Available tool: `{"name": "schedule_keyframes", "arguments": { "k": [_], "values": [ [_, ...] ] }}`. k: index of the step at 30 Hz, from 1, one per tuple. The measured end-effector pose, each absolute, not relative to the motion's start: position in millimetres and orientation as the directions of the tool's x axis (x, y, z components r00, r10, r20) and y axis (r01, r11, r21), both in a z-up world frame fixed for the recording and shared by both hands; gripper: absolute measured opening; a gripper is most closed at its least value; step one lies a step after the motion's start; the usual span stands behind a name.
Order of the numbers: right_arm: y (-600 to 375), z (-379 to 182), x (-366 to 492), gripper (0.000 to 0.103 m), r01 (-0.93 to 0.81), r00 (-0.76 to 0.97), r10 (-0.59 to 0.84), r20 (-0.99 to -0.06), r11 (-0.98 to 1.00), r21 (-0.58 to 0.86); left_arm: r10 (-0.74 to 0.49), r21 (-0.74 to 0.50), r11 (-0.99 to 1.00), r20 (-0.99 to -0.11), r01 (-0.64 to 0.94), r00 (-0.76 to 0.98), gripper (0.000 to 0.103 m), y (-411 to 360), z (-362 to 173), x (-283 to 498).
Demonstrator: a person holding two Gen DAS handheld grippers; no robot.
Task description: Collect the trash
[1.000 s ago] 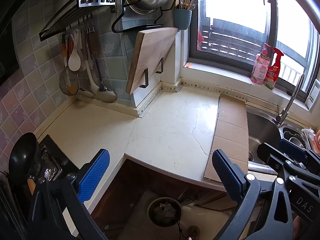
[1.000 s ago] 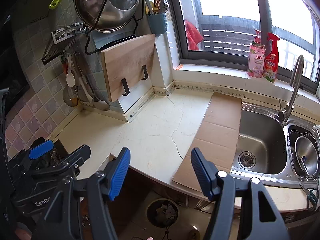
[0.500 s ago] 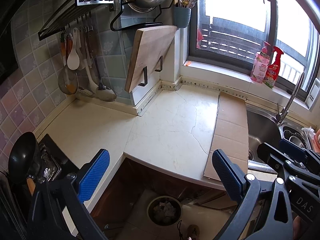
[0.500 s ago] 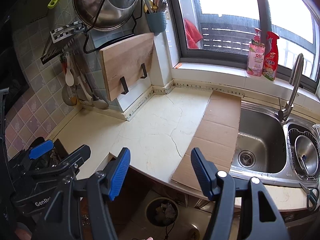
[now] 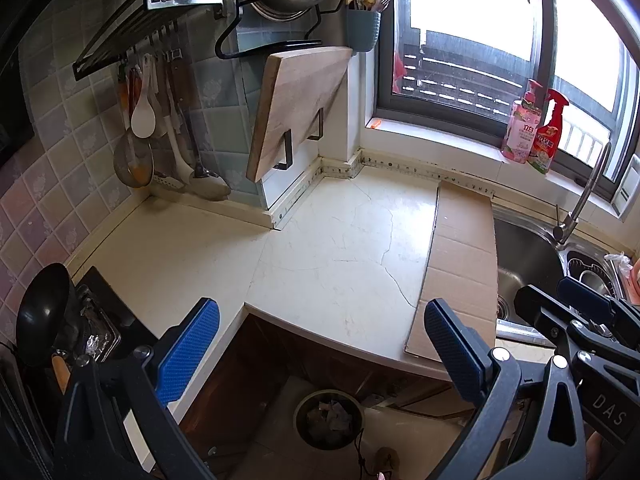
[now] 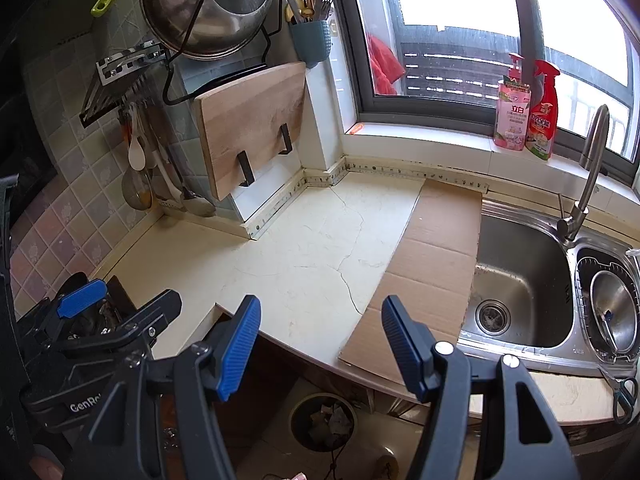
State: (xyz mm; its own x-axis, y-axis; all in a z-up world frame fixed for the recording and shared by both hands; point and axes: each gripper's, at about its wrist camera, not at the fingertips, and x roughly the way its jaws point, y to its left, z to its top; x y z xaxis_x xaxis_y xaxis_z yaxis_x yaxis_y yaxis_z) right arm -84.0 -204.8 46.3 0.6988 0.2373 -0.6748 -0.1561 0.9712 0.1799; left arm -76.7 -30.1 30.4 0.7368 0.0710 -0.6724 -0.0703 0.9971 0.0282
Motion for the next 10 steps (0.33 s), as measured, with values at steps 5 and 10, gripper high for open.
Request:
{"name": "schedule_keyframes", "arguments": {
  "k": [5,10],
  "values": [
    [-206,47,-82,0.063,-0.158,0.696,0.24,-0.677,0.971,0.181,0.072,0.031,0.997,-0.674,-0.069,0.736,0.101,-30,29,-75],
    [-210,44,-73,0.063,-0.172,0.685,0.255,-0.683,0.967,0.188,0.07,0.033,0.997,-0.678,-0.065,0.732,0.101,-28,29,-72]
  ]
}}
